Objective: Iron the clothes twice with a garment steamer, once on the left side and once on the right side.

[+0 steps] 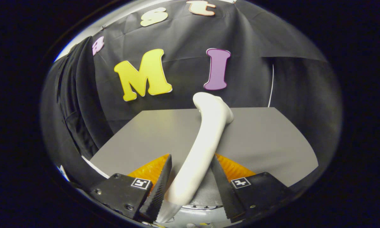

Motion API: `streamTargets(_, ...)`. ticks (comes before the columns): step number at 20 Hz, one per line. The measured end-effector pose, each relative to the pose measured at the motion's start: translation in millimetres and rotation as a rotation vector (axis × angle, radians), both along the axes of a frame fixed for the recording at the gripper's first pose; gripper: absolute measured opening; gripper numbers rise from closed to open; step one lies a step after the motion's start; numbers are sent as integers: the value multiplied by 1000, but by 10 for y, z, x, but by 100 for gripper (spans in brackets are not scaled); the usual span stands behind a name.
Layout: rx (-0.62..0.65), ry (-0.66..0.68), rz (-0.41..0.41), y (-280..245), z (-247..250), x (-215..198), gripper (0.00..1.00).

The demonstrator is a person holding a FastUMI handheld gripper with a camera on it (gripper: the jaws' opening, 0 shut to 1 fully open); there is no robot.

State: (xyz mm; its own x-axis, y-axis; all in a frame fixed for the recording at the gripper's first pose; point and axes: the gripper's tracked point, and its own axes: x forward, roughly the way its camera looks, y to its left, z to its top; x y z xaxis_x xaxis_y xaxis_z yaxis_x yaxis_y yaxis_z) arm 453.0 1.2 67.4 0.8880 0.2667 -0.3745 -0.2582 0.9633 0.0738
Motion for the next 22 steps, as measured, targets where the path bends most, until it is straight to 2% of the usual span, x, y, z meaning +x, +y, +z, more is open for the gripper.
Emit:
streamTargets(5,84,1,18,33,68,-4,63)
streamTargets(7,66,-30,12,37,93,-21,55)
streamTargets(12,49,-96,-19,60,332,-201,43)
streamTargets(14,39,-156,-44,33,550,-330,42)
streamTargets(16,79,-290,-38,120,1056,-516,41)
streamTargets(17,96,-369,-53,132,1368,-620,36)
streamTargets(18,77,-444,-119,54,1631,-657,30)
streamTargets(19,2,-463,-175,-43,1701,-628,23)
streamTargets(20,-64,-386,-190,-62,1438,-610,17)
streamTargets(21,-44,-259,-131,57,1148,-617,10)
streamTargets(22,4,-134,-66,204,874,-683,11)
